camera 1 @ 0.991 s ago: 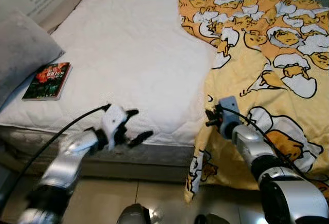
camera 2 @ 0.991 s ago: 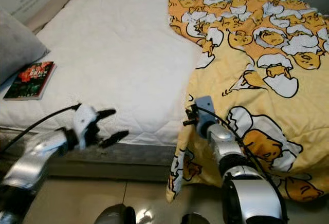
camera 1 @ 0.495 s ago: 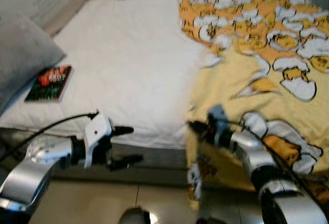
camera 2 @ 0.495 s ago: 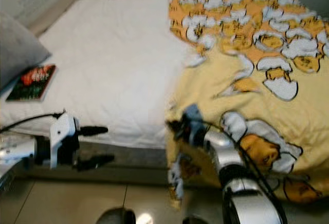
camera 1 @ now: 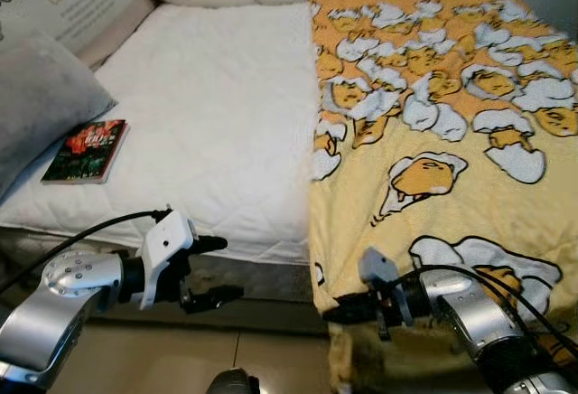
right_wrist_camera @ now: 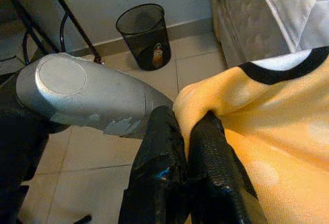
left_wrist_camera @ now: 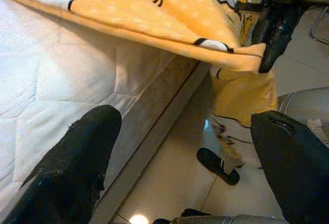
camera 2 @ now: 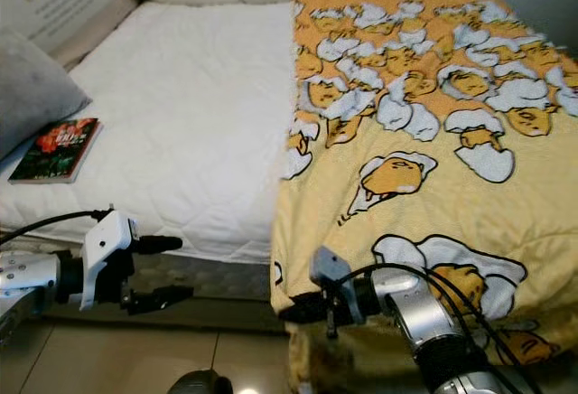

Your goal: Clean up the room

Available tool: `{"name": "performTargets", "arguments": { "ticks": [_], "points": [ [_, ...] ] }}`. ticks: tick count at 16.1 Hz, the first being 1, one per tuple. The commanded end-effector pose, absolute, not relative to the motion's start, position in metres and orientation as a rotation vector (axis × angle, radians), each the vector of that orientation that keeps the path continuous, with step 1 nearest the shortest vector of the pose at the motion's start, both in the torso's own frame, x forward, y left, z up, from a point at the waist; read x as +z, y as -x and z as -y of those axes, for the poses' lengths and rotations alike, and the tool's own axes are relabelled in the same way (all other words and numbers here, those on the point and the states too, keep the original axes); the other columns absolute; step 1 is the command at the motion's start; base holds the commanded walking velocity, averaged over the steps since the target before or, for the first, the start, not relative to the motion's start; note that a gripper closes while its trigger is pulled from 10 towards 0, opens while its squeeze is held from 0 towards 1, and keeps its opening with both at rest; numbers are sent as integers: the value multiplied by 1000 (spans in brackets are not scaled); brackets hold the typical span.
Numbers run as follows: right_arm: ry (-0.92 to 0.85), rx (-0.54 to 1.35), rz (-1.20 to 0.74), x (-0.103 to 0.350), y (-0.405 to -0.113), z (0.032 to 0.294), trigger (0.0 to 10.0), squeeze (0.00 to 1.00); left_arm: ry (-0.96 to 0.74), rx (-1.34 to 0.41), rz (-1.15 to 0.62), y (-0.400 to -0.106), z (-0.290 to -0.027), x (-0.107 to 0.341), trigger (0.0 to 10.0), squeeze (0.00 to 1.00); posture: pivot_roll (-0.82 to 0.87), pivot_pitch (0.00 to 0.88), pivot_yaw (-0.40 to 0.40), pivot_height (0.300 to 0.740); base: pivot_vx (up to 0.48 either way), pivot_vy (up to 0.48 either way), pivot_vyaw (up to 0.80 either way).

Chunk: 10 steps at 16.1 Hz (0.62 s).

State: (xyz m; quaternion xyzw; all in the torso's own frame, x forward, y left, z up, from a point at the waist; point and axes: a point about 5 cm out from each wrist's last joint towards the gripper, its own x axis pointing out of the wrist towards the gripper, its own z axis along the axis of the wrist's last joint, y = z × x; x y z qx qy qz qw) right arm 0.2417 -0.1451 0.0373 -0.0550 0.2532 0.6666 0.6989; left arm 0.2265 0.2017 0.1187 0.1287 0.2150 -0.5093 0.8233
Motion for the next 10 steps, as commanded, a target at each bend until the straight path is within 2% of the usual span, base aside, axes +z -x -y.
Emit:
{"name": "performTargets", "arguments": {
  "ticks": [1,3,4,5,6,8,9,10],
  "points": [
    [114,1525,-527,44,-242,137,0,0,-304,-1067,-454,-228,-206,121,10000,0,120,0,46,740,0,0,0],
    [121,1520,-530,46,-240,136,0,0,-314,-1047,-461,-229,-209,119,10000,0,122,0,43,740,0,0,0],
    [131,1466,-554,45,-244,136,10000,0,-315,-1041,-463,-230,-209,116,10000,0,119,0,45,740,0,0,0],
    [121,1449,-565,45,-246,137,10000,0,-314,-1039,-463,-230,-209,115,10000,0,119,0,45,740,0,0,0],
    [96,1432,-581,45,-247,137,10000,1000,-312,-1036,-462,-231,-209,113,10000,0,115,0,49,740,0,0,0],
    [166,1376,-587,44,-246,143,10000,1000,-301,-1017,-448,-234,-209,110,10000,0,103,0,53,740,0,0,0],
    [185,1328,-571,47,-247,151,10000,0,-289,-975,-429,-238,-210,108,10000,0,94,0,53,740,0,0,0],
    [178,1311,-568,48,-247,153,10000,0,-282,-962,-425,-239,-210,107,10000,0,88,0,51,740,0,0,0]
  ]
}}
